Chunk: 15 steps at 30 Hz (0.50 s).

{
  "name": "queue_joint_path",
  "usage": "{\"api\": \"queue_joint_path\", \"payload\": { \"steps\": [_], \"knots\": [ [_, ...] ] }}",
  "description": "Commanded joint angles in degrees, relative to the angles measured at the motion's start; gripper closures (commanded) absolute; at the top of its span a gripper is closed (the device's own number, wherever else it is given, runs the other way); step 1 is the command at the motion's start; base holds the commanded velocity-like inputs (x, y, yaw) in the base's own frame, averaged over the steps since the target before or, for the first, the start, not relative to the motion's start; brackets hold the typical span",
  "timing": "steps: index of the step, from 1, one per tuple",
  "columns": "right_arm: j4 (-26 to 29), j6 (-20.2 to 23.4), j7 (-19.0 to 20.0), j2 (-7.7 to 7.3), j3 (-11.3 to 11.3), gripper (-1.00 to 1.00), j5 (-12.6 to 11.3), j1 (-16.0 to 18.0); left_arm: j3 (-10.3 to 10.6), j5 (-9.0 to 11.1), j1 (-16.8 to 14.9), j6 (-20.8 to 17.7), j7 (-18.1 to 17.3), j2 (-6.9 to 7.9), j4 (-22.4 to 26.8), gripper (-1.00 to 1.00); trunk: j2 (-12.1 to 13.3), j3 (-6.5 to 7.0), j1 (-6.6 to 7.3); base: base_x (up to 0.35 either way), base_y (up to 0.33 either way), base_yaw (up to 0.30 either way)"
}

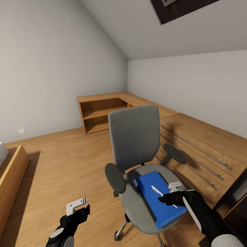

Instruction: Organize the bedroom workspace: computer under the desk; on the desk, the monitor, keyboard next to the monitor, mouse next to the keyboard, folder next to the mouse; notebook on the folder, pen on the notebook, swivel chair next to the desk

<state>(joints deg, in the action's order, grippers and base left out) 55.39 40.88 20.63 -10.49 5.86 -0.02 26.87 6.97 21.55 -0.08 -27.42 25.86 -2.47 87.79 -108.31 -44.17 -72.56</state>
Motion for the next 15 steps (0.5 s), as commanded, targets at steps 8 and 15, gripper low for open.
{"api": "queue_joint_path", "payload": {
  "steps": [8,15],
  "knots": [
    [0.07,0.25,0.11,0.02,0.18,-1.00,0.02,0.03,0.06,0.60,-0.01,-0.09,0.53,0.00,0.10,-1.00,-0.83,-0.40,-0.44,0.000,0.000,0.000],
    [0.04,0.28,0.11,0.03,0.20,-1.00,0.02,0.03,0.06,0.60,-0.01,-0.09,0.51,0.00,0.10,-1.00,-1.23,-0.58,-0.66,0.000,0.000,0.000]
  ]
}}
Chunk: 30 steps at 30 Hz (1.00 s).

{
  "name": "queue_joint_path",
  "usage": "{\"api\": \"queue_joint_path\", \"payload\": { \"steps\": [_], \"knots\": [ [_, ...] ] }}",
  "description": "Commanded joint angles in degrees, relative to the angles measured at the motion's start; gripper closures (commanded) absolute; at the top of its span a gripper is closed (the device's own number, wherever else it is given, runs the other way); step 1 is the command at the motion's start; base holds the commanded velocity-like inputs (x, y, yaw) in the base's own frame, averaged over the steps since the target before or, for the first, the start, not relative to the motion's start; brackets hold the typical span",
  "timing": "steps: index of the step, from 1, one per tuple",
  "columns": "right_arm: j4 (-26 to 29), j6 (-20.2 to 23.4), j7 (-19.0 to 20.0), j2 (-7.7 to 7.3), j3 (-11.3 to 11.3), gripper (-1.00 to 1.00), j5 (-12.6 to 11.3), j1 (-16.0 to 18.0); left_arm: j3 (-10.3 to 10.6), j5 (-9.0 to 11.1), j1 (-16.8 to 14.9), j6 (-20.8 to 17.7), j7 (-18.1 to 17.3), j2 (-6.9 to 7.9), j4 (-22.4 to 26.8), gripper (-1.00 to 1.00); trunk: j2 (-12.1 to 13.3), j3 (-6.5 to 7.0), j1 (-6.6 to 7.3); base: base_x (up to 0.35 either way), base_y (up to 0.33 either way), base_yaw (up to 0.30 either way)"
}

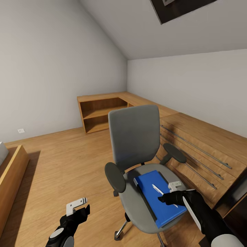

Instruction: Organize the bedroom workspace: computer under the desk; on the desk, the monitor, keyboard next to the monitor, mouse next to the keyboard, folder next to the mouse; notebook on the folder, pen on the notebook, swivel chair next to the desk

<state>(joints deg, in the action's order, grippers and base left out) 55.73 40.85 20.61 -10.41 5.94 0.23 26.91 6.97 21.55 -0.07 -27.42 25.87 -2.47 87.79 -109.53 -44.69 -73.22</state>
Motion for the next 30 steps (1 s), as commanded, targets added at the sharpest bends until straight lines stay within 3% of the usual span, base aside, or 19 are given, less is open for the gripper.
{"api": "queue_joint_path", "payload": {
  "steps": [1,11,12,30],
  "knots": [
    [-0.29,0.33,0.13,-0.05,0.12,-1.00,-0.22,-0.02,0.06,0.60,-0.02,-0.09,0.50,0.00,0.10,-1.00,-0.02,-0.05,0.00,0.000,0.000,0.000],
    [-0.27,0.36,0.13,-0.05,0.15,-1.00,-0.19,-0.02,0.06,0.60,-0.02,-0.09,0.50,0.00,0.10,-1.00,-0.02,-0.05,0.00,0.000,0.000,0.000],
    [-0.27,0.36,0.13,-0.05,0.17,1.00,-0.18,-0.02,0.06,0.60,-0.02,-0.09,0.50,0.00,0.10,-1.00,-0.02,-0.05,0.00,0.000,0.000,0.000],
    [-0.27,0.39,0.13,-0.05,0.09,1.00,-0.22,-0.02,0.06,0.60,-0.02,-0.09,0.50,0.00,0.10,-1.00,-0.02,-0.05,0.00,0.000,0.000,0.000]
  ]
}}
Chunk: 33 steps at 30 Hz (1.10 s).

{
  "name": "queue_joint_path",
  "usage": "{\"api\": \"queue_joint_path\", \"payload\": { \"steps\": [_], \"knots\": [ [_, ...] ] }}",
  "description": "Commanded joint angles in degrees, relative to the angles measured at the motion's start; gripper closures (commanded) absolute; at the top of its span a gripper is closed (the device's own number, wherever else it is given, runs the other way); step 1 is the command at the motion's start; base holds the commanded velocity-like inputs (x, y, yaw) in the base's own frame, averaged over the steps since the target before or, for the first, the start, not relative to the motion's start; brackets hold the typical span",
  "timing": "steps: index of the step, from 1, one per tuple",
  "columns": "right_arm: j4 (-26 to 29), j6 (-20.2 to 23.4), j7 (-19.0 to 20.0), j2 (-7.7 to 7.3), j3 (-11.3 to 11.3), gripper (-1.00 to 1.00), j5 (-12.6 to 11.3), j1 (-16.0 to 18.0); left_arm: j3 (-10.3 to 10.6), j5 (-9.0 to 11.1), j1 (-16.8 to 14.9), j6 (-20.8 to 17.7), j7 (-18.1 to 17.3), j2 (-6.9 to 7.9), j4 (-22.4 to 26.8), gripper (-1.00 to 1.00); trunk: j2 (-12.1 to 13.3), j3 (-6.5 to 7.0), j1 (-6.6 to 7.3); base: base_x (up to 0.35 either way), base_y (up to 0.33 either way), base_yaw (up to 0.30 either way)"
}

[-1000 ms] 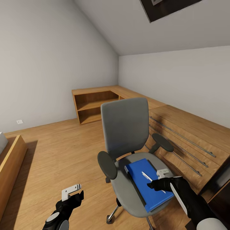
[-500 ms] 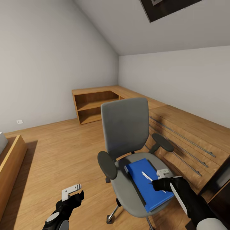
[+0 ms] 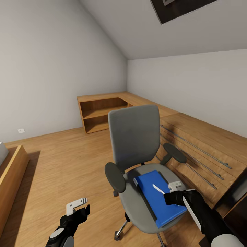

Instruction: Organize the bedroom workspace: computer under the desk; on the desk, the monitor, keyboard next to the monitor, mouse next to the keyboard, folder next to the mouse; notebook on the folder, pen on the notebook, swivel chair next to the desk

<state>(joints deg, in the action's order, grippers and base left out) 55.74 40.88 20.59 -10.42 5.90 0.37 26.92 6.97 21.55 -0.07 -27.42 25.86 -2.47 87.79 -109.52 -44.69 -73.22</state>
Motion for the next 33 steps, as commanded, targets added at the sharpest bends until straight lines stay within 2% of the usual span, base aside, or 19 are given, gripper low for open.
{"api": "queue_joint_path", "payload": {
  "steps": [1,18,33],
  "knots": [
    [-0.29,0.37,0.15,-0.04,0.14,1.00,-0.36,-0.02,0.06,0.60,-0.02,-0.09,0.50,0.00,0.10,-1.00,-0.02,-0.06,0.00,0.000,0.000,0.000],
    [0.58,3.09,0.15,0.13,0.68,1.00,-0.39,-0.02,0.06,0.61,-0.02,-0.09,0.50,0.00,0.10,-1.00,-0.02,-0.06,0.00,0.000,0.000,0.000],
    [1.03,3.33,0.11,0.12,0.69,1.00,-0.37,-0.02,0.06,0.60,-0.02,-0.09,0.50,0.00,0.10,-1.00,-0.02,-0.06,0.00,0.000,0.000,0.000]
  ]
}}
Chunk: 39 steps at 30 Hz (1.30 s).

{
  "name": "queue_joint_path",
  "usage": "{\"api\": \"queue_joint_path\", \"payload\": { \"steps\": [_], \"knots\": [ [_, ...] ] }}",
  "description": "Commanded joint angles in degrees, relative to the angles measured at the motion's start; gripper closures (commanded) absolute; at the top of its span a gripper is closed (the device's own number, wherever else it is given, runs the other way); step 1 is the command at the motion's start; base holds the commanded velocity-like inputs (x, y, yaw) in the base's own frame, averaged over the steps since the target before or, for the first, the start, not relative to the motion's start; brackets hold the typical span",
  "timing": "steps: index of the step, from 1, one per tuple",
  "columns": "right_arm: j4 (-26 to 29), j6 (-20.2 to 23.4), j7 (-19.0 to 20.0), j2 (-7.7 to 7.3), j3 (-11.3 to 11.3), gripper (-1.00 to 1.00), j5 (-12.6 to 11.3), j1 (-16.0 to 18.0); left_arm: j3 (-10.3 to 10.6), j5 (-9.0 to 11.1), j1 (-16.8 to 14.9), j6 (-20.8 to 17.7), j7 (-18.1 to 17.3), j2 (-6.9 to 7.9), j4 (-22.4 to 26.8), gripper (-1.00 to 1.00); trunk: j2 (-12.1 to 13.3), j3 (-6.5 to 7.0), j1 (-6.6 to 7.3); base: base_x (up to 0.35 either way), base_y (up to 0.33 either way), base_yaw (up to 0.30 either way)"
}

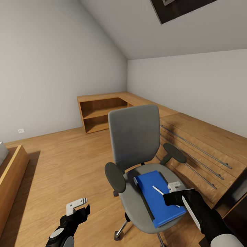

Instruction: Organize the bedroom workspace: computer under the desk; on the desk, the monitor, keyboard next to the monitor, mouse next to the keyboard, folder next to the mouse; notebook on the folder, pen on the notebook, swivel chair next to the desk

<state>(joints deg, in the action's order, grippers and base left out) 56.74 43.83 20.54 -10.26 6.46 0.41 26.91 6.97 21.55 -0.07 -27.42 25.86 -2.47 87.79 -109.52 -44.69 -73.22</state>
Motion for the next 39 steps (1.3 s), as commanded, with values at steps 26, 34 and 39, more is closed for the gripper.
{"api": "queue_joint_path", "payload": {
  "steps": [26,34,39],
  "knots": [
    [0.12,3.10,0.11,0.00,0.22,1.00,-0.41,-0.02,0.06,0.62,-0.02,-0.09,0.50,0.00,0.10,-1.00,-0.02,-0.05,0.00,0.000,0.000,0.000],
    [0.12,3.10,0.11,-0.01,0.22,1.00,-0.41,-0.02,0.06,0.63,-0.02,-0.09,0.50,0.00,0.10,-1.00,-0.02,-0.05,0.00,0.000,0.000,0.000],
    [0.12,3.10,0.11,-0.03,0.22,1.00,-0.41,-0.02,0.04,0.66,-0.02,-0.09,0.42,0.02,0.10,-1.00,-0.02,-0.05,0.00,0.000,0.000,0.000]
  ]
}}
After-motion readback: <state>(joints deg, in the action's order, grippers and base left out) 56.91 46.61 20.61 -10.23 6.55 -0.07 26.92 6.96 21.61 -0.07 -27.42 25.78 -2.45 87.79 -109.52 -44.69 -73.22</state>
